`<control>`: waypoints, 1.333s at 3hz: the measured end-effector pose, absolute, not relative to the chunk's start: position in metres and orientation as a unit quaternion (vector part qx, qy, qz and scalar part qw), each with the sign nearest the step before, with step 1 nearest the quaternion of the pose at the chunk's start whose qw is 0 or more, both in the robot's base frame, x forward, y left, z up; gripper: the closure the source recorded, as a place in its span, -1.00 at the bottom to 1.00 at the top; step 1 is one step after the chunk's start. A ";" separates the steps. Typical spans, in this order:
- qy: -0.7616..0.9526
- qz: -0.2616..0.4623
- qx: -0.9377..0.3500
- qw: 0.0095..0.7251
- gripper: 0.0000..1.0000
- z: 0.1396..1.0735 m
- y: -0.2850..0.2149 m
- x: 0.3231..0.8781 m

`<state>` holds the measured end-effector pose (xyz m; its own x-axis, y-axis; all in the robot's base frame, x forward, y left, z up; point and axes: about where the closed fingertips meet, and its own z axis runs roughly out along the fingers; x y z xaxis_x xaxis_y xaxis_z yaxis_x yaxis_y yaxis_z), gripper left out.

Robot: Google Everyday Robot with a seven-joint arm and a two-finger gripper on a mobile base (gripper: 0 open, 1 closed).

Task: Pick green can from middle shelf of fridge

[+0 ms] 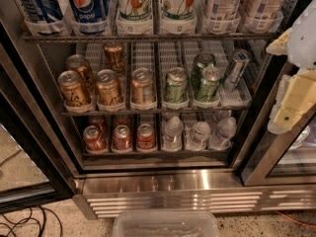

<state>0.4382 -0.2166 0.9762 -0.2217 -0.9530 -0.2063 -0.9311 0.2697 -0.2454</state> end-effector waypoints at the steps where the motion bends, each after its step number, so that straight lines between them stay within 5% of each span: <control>1: 0.782 -0.039 -0.602 0.157 -1.00 0.978 -0.215 0.439; 4: 0.749 0.008 -0.619 0.237 -1.00 0.931 -0.180 0.389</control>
Offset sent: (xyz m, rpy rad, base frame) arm -0.0448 0.0262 -0.0623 0.1370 -0.0215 0.0302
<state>0.3886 -0.1800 0.9308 -0.1220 -0.9226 -0.3659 -0.9305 0.2346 -0.2815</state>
